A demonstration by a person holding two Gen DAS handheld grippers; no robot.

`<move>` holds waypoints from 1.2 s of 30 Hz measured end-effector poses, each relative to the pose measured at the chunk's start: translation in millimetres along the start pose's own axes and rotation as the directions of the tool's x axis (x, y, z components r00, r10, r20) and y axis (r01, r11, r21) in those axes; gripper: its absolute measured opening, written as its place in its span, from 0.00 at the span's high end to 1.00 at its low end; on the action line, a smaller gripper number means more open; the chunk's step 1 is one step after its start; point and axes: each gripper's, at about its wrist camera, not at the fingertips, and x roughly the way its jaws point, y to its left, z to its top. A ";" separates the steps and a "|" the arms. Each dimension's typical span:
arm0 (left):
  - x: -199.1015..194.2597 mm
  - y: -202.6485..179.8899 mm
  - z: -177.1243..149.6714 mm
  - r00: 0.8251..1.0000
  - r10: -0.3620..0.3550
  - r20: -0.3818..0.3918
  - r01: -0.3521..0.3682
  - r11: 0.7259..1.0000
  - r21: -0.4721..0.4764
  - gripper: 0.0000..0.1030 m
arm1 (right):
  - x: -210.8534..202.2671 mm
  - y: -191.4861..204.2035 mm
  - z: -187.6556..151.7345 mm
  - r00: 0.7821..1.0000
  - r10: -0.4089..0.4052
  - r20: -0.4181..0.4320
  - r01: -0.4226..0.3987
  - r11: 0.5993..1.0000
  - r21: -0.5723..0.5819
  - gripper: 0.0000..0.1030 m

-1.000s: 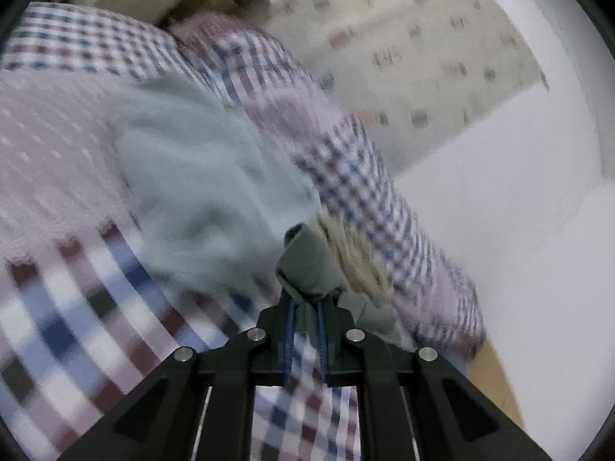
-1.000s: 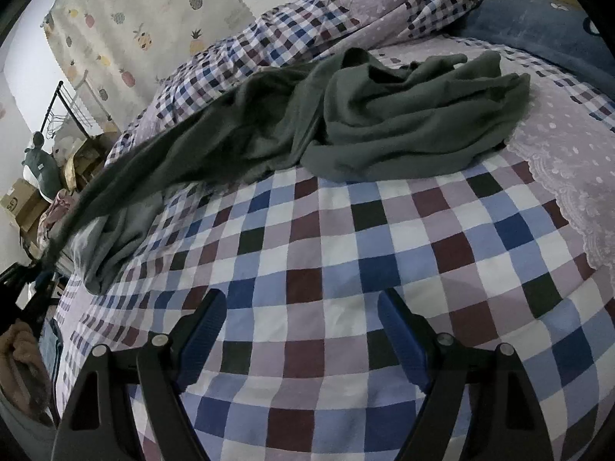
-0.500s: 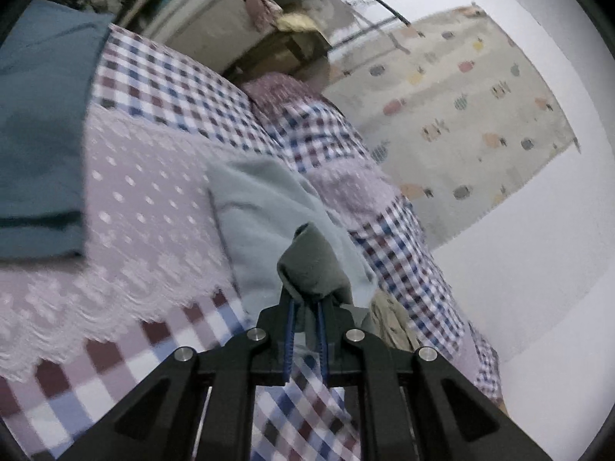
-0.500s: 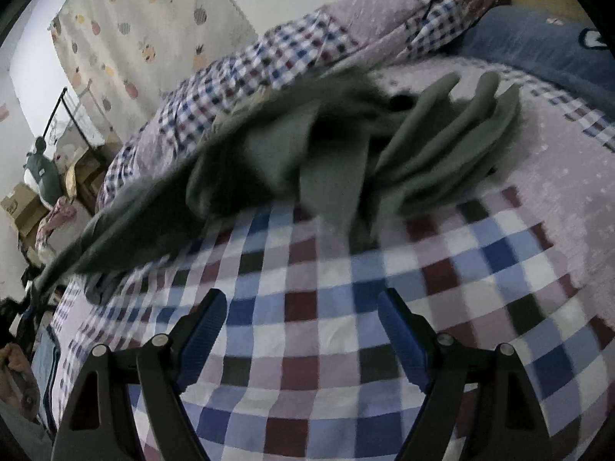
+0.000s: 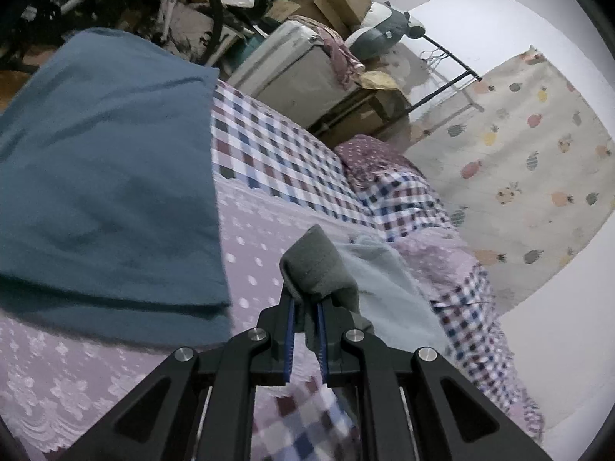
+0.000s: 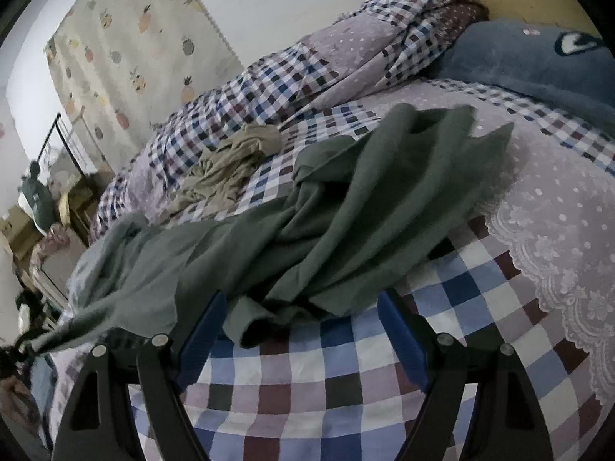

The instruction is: Fold clothes

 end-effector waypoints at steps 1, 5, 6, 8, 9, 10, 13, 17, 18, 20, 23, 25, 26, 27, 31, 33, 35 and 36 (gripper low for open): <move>0.1 -0.3 0.0 1.000 0.009 0.004 -0.009 1.000 0.007 0.91 | 1.9 0.6 -0.6 1.000 -0.001 -0.004 0.001 1.000 -0.001 0.18; 2.8 -2.0 -1.7 0.999 0.042 -0.008 -0.042 0.999 0.026 0.91 | 4.9 6.8 -2.3 1.000 -0.002 0.008 0.002 1.000 -0.015 0.18; 3.9 -1.6 -2.2 0.999 0.050 -0.018 -0.049 0.998 0.026 0.91 | 4.9 10.1 -2.6 1.000 0.002 0.018 -0.002 1.000 -0.024 0.18; 5.5 0.5 -1.7 0.998 0.061 -0.035 -0.060 0.998 0.022 0.91 | 3.9 20.9 -3.2 0.999 0.026 0.043 -0.024 0.998 -0.055 0.18; 6.9 1.3 -1.1 0.997 0.067 -0.042 -0.066 0.998 0.020 0.90 | 2.9 26.3 -4.4 0.998 0.037 0.049 -0.034 0.997 -0.072 0.18; 7.8 2.5 -0.3 0.996 0.069 -0.049 -0.069 0.998 0.014 0.89 | 2.5 31.8 -5.8 0.998 0.046 0.053 -0.041 0.995 -0.091 0.18; 8.3 7.2 1.8 0.995 0.070 -0.070 -0.072 0.997 -0.016 0.76 | 5.9 53.2 -11.7 0.997 0.051 0.051 -0.041 0.983 -0.176 0.18; 0.7 13.9 5.6 0.996 0.073 -0.054 -0.076 0.996 -0.054 0.44 | 13.0 71.8 -16.6 0.998 0.046 0.048 -0.033 0.970 -0.242 0.19; -2.5 14.7 7.3 0.997 0.072 -0.042 -0.075 0.996 -0.058 0.42 | 15.5 74.1 -17.4 0.998 0.044 0.042 -0.032 0.968 -0.251 0.22; -8.0 15.2 9.9 0.998 0.064 -0.026 -0.066 0.996 -0.059 0.37 | 25.0 80.3 -20.4 1.000 0.028 0.012 -0.023 0.961 -0.276 0.38; -13.2 11.9 10.7 0.999 0.043 -0.023 -0.044 0.998 -0.046 0.37 | 37.6 83.7 -23.9 0.999 0.001 -0.040 -0.013 0.956 -0.294 0.92; -11.4 -0.9 2.5 0.997 -0.033 -0.072 0.032 0.999 -0.014 0.37 | 29.7 89.3 -25.2 1.000 0.022 -0.021 -0.028 0.950 -0.311 0.97; -10.2 -7.9 -2.2 0.992 -0.075 -0.100 0.076 0.997 0.002 0.37 | 25.7 92.1 -25.8 0.999 0.033 -0.012 -0.035 0.947 -0.319 0.97; -9.1 -15.0 -6.8 0.985 -0.116 -0.129 0.119 0.993 0.016 0.37 | 21.7 94.9 -26.5 0.999 0.043 -0.003 -0.042 0.944 -0.327 0.98; -3.3 -54.3 -35.7 0.903 -0.307 -0.301 0.345 0.935 0.082 0.37 | 1.2 128.1 -39.5 0.990 0.144 -0.010 -0.135 0.902 -0.411 0.98; 1.0 -81.8 -61.0 0.802 -0.402 -0.443 0.491 0.865 0.103 0.37 | -9.8 148.9 -52.2 0.975 0.221 -0.038 -0.213 0.861 -0.462 1.00; 4.5 -106.8 -93.9 0.670 -0.440 -0.597 0.609 0.787 0.103 0.37 | -22.0 170.7 -75.4 0.946 0.304 -0.111 -0.316 0.789 -0.528 1.00; 4.0 -116.5 -110.9 0.618 -0.432 -0.657 0.646 0.755 0.111 0.37 | -28.6 183.0 -89.4 0.926 0.343 -0.158 -0.370 0.740 -0.562 1.00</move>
